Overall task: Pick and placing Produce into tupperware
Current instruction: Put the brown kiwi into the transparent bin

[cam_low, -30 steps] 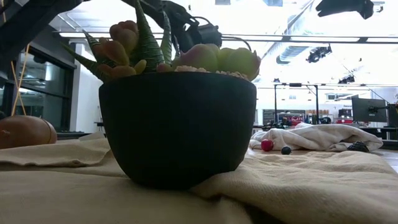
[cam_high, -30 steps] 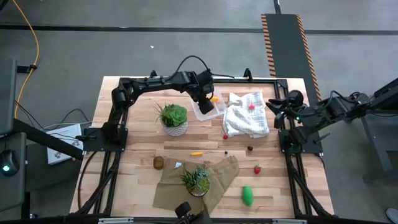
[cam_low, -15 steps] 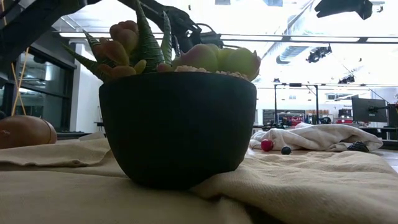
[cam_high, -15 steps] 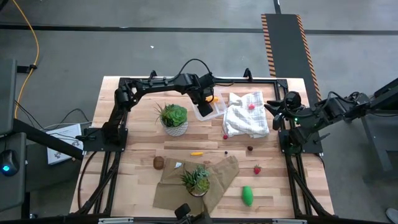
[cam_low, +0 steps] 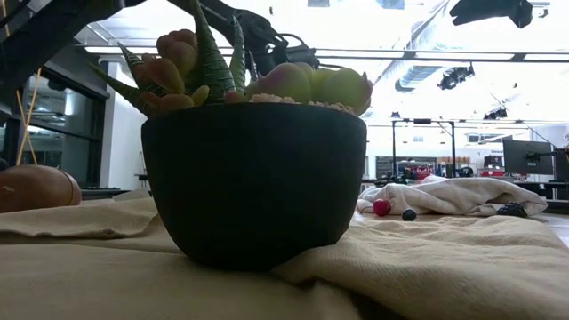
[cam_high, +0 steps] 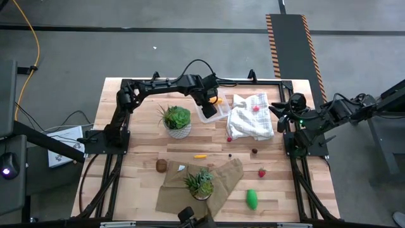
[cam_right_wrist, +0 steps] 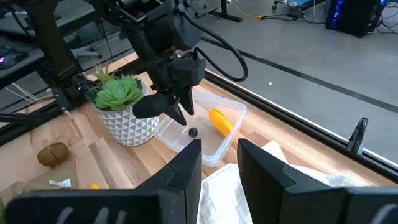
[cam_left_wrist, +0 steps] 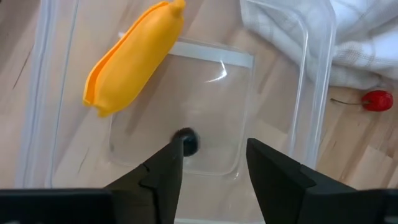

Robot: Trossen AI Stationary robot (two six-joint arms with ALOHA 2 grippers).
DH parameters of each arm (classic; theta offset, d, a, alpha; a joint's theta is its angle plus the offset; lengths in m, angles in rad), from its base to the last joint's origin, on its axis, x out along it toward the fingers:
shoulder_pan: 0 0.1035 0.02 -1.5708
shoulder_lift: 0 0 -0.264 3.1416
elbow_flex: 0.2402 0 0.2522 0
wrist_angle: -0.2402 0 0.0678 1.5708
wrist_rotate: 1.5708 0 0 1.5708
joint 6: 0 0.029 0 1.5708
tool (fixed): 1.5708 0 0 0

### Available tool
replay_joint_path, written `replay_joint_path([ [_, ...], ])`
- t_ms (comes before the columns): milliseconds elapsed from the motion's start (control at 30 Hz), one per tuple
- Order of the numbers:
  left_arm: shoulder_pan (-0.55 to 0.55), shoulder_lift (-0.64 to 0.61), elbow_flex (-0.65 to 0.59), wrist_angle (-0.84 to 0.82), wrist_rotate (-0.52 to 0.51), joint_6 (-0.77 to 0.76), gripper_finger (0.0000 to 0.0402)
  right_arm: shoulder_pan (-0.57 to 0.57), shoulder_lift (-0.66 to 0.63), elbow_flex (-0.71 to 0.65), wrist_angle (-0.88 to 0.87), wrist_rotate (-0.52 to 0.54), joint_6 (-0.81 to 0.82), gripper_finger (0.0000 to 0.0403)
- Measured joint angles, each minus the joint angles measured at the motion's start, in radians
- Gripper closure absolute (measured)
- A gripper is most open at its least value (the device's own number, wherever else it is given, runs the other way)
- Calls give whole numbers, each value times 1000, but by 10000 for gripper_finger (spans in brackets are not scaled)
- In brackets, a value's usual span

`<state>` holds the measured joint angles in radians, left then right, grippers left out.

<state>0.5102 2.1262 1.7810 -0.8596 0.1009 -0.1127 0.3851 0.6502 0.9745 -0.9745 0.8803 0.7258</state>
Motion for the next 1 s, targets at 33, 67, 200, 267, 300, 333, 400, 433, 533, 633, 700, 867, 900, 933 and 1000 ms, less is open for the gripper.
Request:
replay_joint_path([
  [33, 0, 0, 0, 1, 0, 0, 235, 0, 0, 0, 0, 0, 0, 308],
  [67, 0, 0, 0, 4, 2, 0, 236, 0, 0, 0, 0, 0, 0, 308],
  [200, 0, 0, 1, 2, 21, -2, 246, 0, 0, 0, 0, 0, 0, 308],
  [267, 0, 0, 23, -42, 21, -1, 253, 0, 0, 0, 0, 0, 0, 308],
  [300, 1, 0, 45, -69, 21, 2, 256, 0, 0, 0, 0, 0, 0, 308],
  [333, 1, 0, 71, -89, 20, 10, 260, 0, 0, 0, 0, 0, 0, 308],
  [400, 0, -2, 128, -141, 17, 29, 268, 0, 0, 0, 0, 0, 0, 308],
  [433, 0, -2, 161, -168, 16, 34, 272, 0, 2, 0, 0, 0, 0, 308],
  [533, 0, -2, 267, -241, 14, 53, 284, 0, 5, 0, -8, -1, 0, 308],
  [633, 0, -3, 364, -316, 11, 60, 295, 0, 5, 0, -12, -1, 0, 308],
  [700, 0, -3, 422, -363, 11, 69, 301, 0, 5, 0, -15, -1, 0, 308],
  [867, 0, -32, 517, -480, -34, 73, 312, 0, 5, 0, -28, -24, 0, 308],
  [900, 0, -41, 524, -504, -48, 66, 313, 0, 5, 0, -31, -24, 0, 308],
  [933, 0, -55, 528, -514, -63, 60, 315, 0, 5, 0, -31, -24, 0, 308],
  [1000, 0, -84, 529, -552, -79, 56, 317, 0, 5, 0, -31, -24, 0, 308],
])
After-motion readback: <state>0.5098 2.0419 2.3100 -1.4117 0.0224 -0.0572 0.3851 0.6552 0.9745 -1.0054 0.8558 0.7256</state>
